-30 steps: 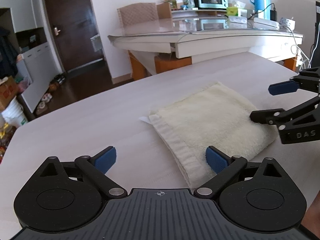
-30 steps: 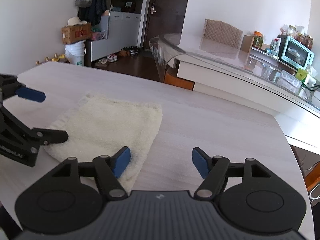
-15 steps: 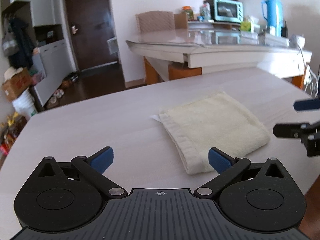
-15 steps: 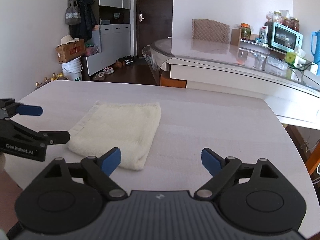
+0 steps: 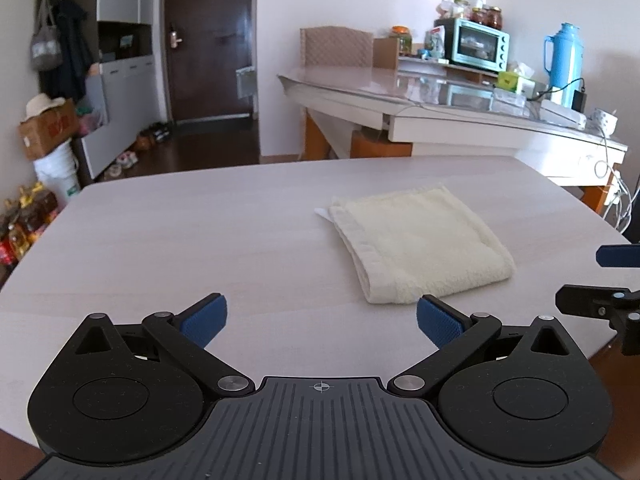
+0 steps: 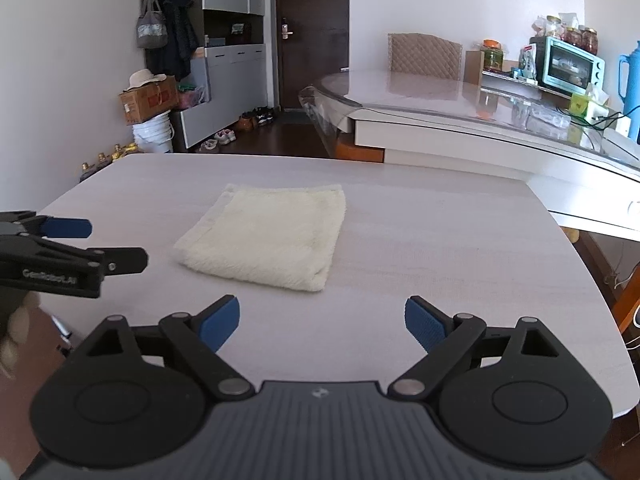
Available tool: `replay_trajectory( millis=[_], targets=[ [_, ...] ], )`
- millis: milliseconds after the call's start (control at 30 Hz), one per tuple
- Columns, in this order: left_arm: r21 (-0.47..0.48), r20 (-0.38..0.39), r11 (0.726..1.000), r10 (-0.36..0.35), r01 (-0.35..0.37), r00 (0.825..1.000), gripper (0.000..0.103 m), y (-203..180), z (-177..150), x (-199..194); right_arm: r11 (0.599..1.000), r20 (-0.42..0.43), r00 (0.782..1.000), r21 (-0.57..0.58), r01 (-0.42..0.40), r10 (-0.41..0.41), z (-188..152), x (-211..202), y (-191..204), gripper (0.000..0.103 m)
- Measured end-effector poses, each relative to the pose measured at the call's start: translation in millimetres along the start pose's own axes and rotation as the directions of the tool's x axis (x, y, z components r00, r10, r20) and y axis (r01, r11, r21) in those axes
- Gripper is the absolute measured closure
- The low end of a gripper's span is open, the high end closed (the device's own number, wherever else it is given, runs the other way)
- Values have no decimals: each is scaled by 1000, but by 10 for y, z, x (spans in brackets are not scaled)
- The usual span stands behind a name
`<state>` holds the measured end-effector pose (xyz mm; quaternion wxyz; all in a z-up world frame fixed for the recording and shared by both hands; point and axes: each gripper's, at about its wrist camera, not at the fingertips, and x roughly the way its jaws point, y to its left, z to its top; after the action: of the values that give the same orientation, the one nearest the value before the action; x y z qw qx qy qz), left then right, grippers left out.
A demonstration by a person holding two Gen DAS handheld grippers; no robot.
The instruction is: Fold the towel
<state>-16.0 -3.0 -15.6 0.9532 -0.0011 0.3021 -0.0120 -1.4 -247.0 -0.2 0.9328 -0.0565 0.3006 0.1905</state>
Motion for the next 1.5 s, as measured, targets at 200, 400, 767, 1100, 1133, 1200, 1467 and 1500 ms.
replay_trajectory(
  millis=[200,400,767,1100,1133,1200,1467,1500],
  targets=[
    [2,-26,1000,-21,21,999,0,-47,-55,-192,1000,3,1000,1,-12,12,-76,-154,106,11],
    [-4,-2,1000,0,0,1000,0,-34,-117,-347,1000,14,1000,-2,-6,6,-117,-262,182,11],
    [-15,16,1000,-6,6,1000,0,-24,-115,-425,1000,29,1000,2,-3,3,-128,-293,237,11],
    [8,30,1000,9,-9,1000,0,-65,-111,-397,1000,35,999,-2,-2,2,-112,-286,235,11],
    [5,32,1000,11,-11,999,0,-68,-109,-392,1000,38,999,-2,-3,3,-109,-291,233,11],
    [0,36,1000,14,-14,999,0,-75,-104,-382,1000,44,999,-3,-3,3,-105,-303,231,11],
    [-9,46,1000,19,-19,999,0,-88,-113,-416,1000,60,998,-10,-5,6,-108,-349,240,11],
    [-7,42,1000,16,-16,999,0,-90,-116,-413,1000,61,998,-11,-6,6,-109,-352,242,11]
  ],
)
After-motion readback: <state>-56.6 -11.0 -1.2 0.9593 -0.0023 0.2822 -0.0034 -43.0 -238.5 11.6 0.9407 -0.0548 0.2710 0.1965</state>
